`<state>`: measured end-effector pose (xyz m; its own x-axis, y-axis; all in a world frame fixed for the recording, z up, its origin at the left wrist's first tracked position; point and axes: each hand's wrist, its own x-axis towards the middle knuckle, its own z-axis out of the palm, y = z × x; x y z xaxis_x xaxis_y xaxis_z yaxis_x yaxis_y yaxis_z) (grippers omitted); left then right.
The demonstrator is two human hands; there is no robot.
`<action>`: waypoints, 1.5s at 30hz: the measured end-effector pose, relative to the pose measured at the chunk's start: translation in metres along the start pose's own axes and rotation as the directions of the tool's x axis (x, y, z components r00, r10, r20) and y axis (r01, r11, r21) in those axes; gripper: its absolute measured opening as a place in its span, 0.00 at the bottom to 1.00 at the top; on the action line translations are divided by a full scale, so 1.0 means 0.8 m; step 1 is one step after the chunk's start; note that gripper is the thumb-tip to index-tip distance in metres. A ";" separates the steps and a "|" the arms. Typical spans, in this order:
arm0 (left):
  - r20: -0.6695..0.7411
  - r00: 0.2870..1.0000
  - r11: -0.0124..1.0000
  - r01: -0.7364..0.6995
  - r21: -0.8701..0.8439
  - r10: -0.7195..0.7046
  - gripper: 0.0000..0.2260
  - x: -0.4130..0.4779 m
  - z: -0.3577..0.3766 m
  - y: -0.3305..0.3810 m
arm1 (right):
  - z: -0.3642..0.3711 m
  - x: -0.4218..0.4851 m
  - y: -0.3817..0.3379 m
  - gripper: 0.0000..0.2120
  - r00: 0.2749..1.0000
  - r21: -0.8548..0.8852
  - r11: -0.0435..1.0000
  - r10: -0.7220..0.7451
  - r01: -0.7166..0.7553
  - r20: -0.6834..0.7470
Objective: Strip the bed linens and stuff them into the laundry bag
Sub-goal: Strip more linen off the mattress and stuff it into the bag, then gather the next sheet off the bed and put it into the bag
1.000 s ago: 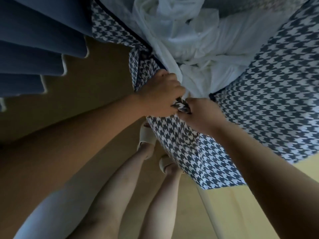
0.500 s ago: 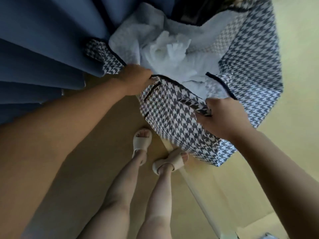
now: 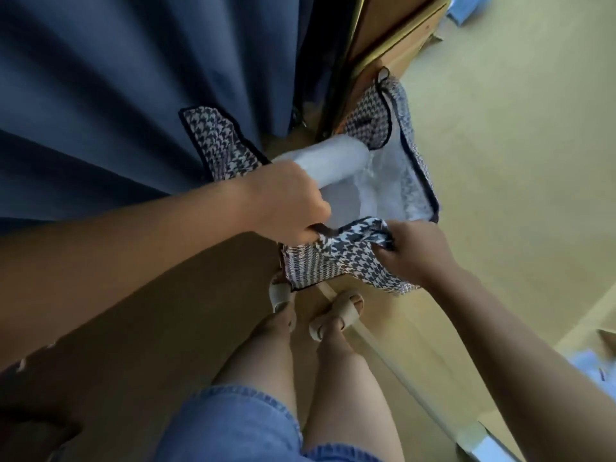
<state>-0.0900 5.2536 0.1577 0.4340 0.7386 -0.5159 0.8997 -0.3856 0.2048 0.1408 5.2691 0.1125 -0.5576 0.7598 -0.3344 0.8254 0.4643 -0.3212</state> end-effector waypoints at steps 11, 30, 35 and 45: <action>0.079 0.997 0.991 -0.029 0.131 0.018 0.11 -0.011 0.054 0.032 | 0.038 -0.070 0.007 0.12 0.972 -0.201 0.977 0.110 -0.068 0.207; -0.130 0.791 0.631 0.365 -0.685 -0.598 0.10 -0.235 0.178 0.221 | 0.047 -0.209 -0.145 0.10 0.946 -0.069 0.958 -0.262 0.279 0.189; 0.016 0.567 0.226 0.354 -0.908 -0.823 0.07 -0.367 0.263 0.278 | 0.071 -0.269 -0.250 0.07 0.863 0.012 0.894 -0.435 0.447 0.256; 0.422 0.089 -0.368 0.349 -0.862 -0.902 0.10 -0.711 0.459 0.431 | 0.208 -0.448 -0.581 0.10 0.419 0.134 0.569 -0.726 0.811 0.545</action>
<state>-0.0445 4.4975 0.2159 -0.7929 0.1805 -0.5820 -0.1390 0.8764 0.4611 -0.0579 4.7051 0.2342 -0.8814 -0.2668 -0.3899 0.0052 0.8197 -0.5728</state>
